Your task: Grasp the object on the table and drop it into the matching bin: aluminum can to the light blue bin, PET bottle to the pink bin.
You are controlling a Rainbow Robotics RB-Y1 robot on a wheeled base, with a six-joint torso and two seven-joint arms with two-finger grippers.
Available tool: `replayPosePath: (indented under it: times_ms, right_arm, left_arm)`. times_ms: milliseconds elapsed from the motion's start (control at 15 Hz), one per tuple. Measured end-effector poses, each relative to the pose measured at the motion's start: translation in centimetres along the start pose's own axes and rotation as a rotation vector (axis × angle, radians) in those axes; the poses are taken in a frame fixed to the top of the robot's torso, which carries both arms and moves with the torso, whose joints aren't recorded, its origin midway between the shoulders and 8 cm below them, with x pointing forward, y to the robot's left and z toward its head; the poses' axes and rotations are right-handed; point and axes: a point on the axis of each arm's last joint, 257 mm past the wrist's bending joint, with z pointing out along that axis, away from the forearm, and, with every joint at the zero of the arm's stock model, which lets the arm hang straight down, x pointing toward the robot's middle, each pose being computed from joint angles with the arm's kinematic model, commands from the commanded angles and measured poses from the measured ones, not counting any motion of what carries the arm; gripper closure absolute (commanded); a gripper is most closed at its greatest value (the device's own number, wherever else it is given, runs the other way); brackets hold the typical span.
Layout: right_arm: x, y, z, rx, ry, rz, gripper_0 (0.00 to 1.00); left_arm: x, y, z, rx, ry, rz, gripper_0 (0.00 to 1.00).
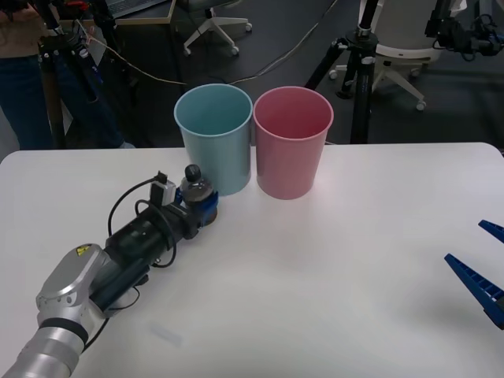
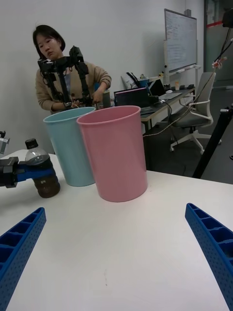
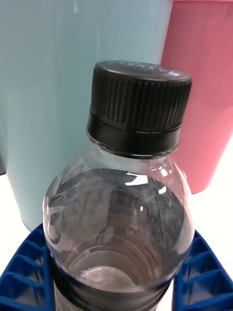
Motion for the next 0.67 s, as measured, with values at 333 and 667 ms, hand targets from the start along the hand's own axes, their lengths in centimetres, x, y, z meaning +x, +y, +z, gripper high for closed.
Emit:
replayPosePath:
  times_ms: [333, 667]
  right_arm:
    - [0.0, 0.0, 0.0, 0.000, 0.000, 0.000, 0.00]
    - [0.0, 0.0, 0.0, 0.000, 0.000, 0.000, 0.00]
  left_arm:
    - [0.0, -0.4, -0.4, 0.021, -0.006, -0.010, 1.00]
    - [0.0, 0.2, -3.0, 0.019, -0.017, -0.006, 1.00]
